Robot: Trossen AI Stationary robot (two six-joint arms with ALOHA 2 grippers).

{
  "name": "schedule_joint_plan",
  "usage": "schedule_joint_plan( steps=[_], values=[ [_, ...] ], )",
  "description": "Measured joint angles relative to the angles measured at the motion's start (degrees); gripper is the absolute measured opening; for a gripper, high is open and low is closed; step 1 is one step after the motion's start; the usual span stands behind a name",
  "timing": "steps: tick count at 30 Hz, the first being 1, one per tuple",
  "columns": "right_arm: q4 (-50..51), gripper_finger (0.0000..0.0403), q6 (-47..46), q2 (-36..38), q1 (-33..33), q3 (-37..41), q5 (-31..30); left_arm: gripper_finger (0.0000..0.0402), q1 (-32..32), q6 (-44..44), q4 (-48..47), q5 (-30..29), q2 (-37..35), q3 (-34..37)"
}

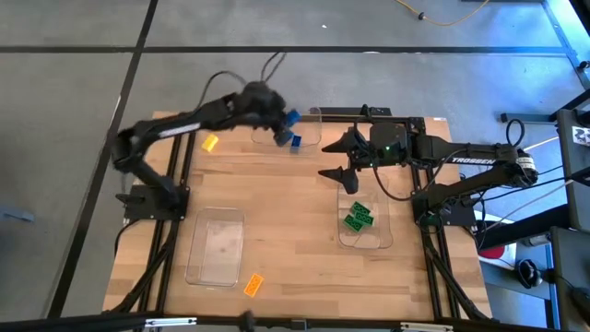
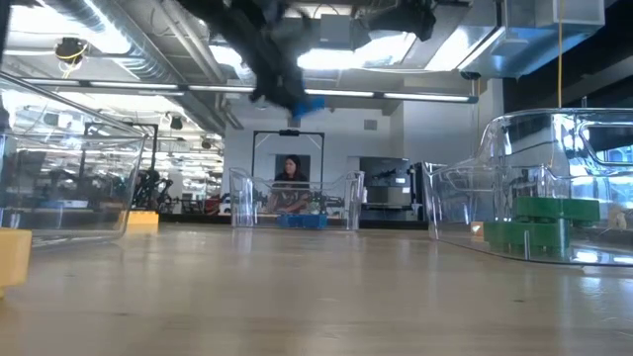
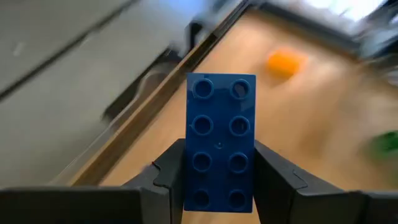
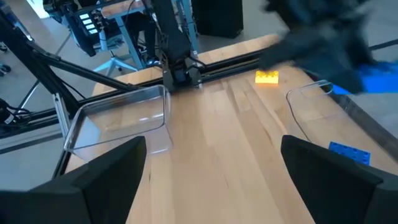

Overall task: Sort & place blocks by color
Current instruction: Put the blue block into the top center transparent bin

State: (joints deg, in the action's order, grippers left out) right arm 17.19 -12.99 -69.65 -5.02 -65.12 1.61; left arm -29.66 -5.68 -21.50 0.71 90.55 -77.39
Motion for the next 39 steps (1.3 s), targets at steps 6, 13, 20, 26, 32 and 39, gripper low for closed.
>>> schedule_joint_plan(
  steps=[6, 13, 20, 26, 32, 39],
  values=[
    [1.21, 0.0375, -0.2, 0.0, 0.0, -0.04, -0.03, 0.0125, -3.82, 1.07, -11.96, -1.17, 13.72, -6.49],
    [1.36, 0.0375, -0.28, 0.0, 0.02, -0.04, -2.27, 0.0125, -3.42, -1.19, -12.41, 0.7, 21.34, -6.11],
    [1.36, 0.0375, -1.28, 0.0, 0.02, -0.04, -2.62, 0.0125, -3.4, -0.45, -10.77, -0.05, 22.38, -6.09],
    [1.36, 0.0375, -1.98, 0.0, 0.02, -0.04, -2.62, 0.0143, -3.38, 0.05, -10.81, -1.69, 22.38, -6.1],
    [1.35, 0.0375, -2.14, 0.0, 0.02, -0.04, -2.62, 0.0212, -3.37, 0.07, -10.79, -1.64, 22.38, -6.09],
    [1.34, 0.0375, -2.16, 0.0, 0.02, -0.04, -2.6, 0.0233, -4.42, 0.05, -11.34, 2.64, 21.98, -6.6]
  ],
)
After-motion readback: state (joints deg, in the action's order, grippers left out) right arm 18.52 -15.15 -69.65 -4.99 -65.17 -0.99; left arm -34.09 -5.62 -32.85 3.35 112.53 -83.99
